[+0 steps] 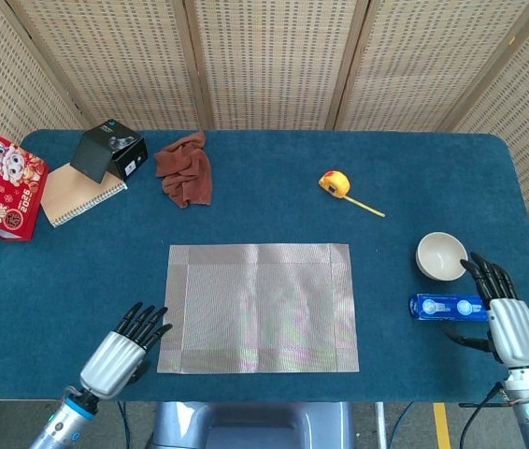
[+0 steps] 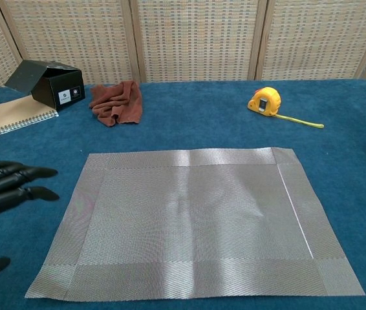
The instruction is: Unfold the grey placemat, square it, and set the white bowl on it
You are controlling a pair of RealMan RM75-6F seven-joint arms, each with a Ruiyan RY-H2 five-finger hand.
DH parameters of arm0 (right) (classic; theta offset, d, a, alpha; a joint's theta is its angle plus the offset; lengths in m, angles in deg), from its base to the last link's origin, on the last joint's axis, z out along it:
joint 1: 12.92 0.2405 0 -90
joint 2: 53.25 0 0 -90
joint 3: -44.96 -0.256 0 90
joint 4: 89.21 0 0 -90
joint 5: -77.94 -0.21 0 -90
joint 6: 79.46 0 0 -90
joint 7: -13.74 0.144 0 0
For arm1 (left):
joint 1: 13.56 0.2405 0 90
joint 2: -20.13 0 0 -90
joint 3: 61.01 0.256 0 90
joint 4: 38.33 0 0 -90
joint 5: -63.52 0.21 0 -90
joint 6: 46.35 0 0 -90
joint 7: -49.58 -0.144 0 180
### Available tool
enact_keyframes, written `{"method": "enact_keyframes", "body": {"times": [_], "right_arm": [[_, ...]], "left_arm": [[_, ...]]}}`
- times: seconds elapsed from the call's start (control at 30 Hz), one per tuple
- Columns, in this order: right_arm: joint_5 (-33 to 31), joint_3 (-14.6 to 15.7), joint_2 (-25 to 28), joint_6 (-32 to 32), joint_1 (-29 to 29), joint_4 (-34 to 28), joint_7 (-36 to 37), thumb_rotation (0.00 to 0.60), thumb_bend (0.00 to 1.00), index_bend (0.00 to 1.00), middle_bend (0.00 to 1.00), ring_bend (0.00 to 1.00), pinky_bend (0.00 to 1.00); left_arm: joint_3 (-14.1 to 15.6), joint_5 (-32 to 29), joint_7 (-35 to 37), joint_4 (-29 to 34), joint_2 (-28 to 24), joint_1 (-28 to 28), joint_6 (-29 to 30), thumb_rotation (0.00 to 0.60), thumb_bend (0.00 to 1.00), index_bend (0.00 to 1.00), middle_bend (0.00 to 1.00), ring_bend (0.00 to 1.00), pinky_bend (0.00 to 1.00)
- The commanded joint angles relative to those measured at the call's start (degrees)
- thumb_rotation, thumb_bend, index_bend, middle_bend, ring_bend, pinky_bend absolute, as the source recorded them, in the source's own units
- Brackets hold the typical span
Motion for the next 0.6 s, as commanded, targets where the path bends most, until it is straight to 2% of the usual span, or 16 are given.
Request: {"method": "enact_keyframes", "body": {"times": [0.03,0.23,0.4,0.6], "right_arm": [[-0.46,-0.14,-0.22,0.41,0.22,0.38,-0.93,0.6,0.08,0.14,0.0,0.0,0.0],[-3.0,-1.42,-1.19,1.42,0.82,1.67,-3.38,0.6,0.08,0.29,0.0,0.0,0.0],[-8.52,-3.96,-3.03,7.27,4.19,3.16,-9.07,0.6,0.08,0.3,0.0,0.0,0.0],[-15.49,-7.56,-6.11,13.92,9.46,5.55,-17.53,0.6,0.09,0.32,0.0,0.0,0.0]], "left_arm": [[-1.76,1.2,4.16,1.3,-2.71,2.22,4.76,0.6,0.34,0.14,0.0,0.0,0.0],[-4.1,0.7,7.35,2.73,-5.59,3.59,8.61,0.6,0.34,0.14,0.0,0.0,0.0],[-5.92,-0.16,11.27,3.18,-7.68,5.11,11.43,0.6,0.34,0.14,0.0,0.0,0.0],[-7.64,-0.75,13.29,2.73,-8.79,5.76,11.5,0.6,0.34,0.15,0.0,0.0,0.0]]}}
